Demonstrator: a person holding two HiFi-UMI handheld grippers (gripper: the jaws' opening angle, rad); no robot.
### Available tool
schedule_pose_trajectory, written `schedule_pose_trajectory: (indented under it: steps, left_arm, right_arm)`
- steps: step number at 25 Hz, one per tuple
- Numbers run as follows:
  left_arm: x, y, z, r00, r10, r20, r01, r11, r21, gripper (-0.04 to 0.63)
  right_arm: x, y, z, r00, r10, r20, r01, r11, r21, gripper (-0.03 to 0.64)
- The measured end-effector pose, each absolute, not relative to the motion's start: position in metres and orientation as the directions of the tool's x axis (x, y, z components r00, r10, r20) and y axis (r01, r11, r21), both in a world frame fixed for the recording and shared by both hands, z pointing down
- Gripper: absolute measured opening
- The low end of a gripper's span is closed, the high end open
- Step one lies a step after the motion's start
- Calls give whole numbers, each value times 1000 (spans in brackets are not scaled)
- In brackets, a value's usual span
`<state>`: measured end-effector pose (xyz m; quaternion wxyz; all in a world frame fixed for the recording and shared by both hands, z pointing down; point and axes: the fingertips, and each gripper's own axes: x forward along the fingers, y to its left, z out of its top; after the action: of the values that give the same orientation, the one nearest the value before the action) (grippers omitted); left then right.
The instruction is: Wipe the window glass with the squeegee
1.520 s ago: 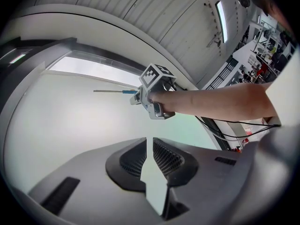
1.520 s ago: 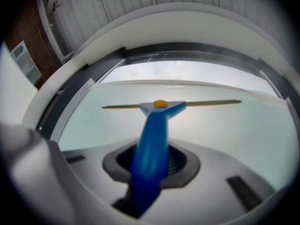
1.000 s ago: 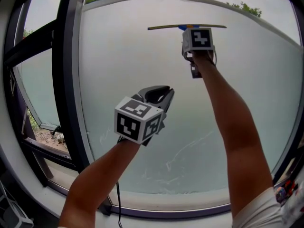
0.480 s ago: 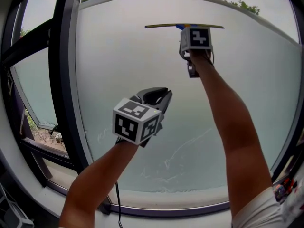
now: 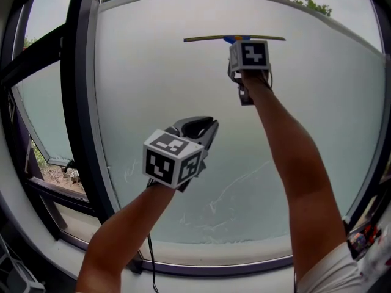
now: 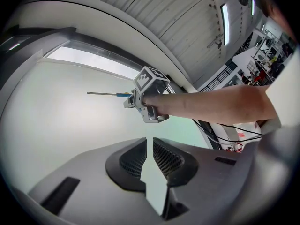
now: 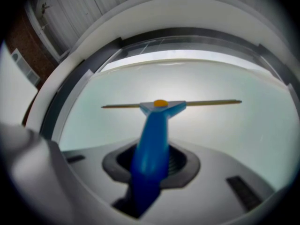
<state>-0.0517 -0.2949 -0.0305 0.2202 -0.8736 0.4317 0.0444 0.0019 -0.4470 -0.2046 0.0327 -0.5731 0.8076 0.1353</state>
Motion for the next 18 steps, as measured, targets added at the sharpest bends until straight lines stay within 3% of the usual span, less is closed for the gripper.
schedule_pose_trajectory:
  steps: [5,18]
  left_arm:
    - [-50,-290,-26,626,-735,-259,-772,-539,-337,66]
    - [-49,-283,3,629,-753,-193,-769,-568,-292,66]
  right_arm:
    - [4,-445,-204,-344,-907,-242,-930,295,218,114]
    - [5,-446,-167,-346,-920,-184,-930,310,196,114]
